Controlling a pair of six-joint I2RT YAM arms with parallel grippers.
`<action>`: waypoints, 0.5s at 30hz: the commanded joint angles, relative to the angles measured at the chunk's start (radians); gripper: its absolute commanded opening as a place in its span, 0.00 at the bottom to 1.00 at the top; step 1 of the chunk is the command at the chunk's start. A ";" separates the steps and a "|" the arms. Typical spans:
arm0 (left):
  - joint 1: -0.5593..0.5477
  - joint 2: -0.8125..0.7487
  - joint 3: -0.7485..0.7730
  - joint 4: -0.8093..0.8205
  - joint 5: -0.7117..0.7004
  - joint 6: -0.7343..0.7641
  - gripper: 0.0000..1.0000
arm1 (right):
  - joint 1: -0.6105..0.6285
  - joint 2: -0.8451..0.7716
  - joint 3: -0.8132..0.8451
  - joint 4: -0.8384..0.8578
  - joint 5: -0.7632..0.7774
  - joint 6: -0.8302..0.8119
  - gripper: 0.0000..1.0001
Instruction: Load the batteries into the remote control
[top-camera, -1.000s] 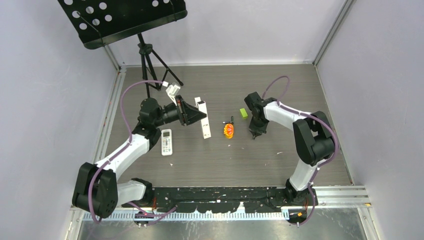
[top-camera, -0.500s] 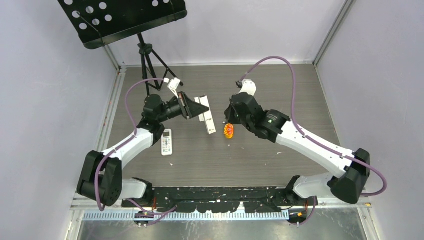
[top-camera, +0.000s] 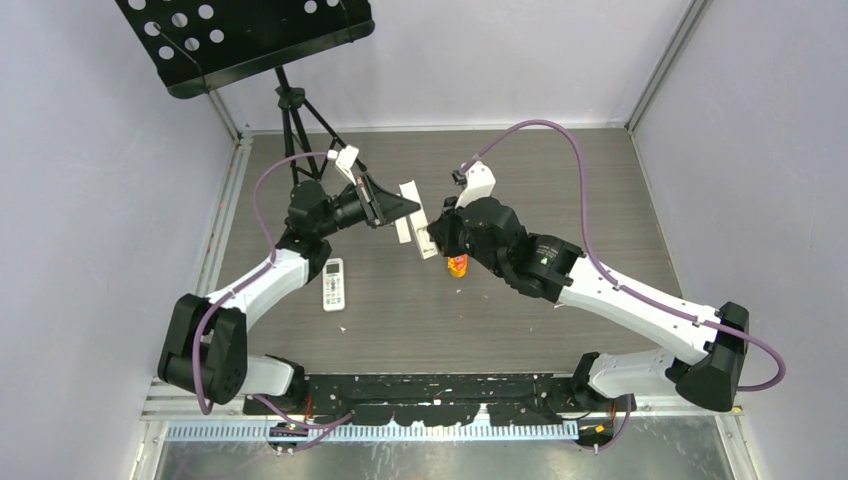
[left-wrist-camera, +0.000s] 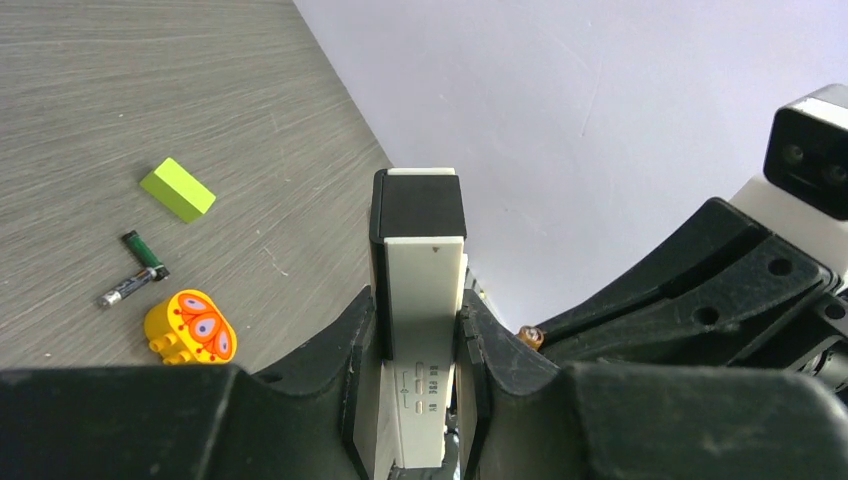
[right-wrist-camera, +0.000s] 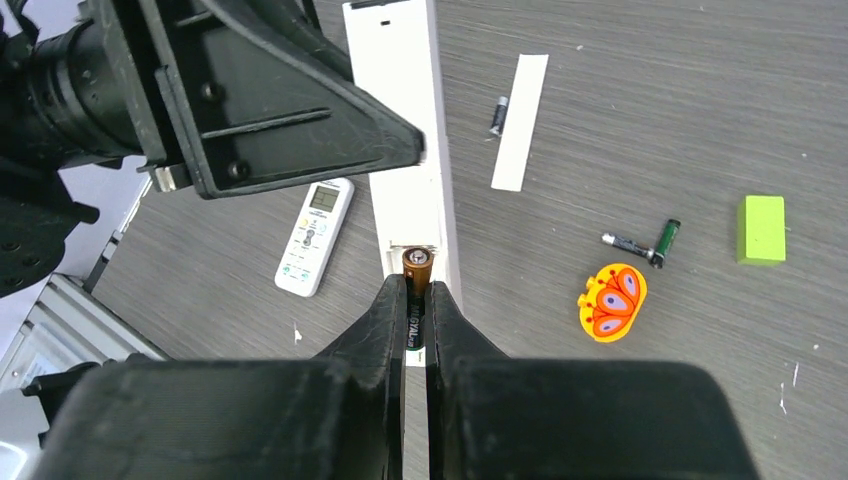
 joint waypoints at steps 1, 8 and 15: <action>-0.004 -0.027 0.063 0.015 0.033 -0.041 0.00 | 0.014 0.001 -0.012 0.121 -0.008 -0.060 0.03; -0.005 -0.040 0.076 -0.027 0.042 -0.051 0.00 | 0.024 0.031 -0.014 0.154 -0.009 -0.087 0.03; -0.004 -0.024 0.081 0.023 0.052 -0.177 0.00 | 0.031 0.017 -0.040 0.171 -0.059 -0.118 0.05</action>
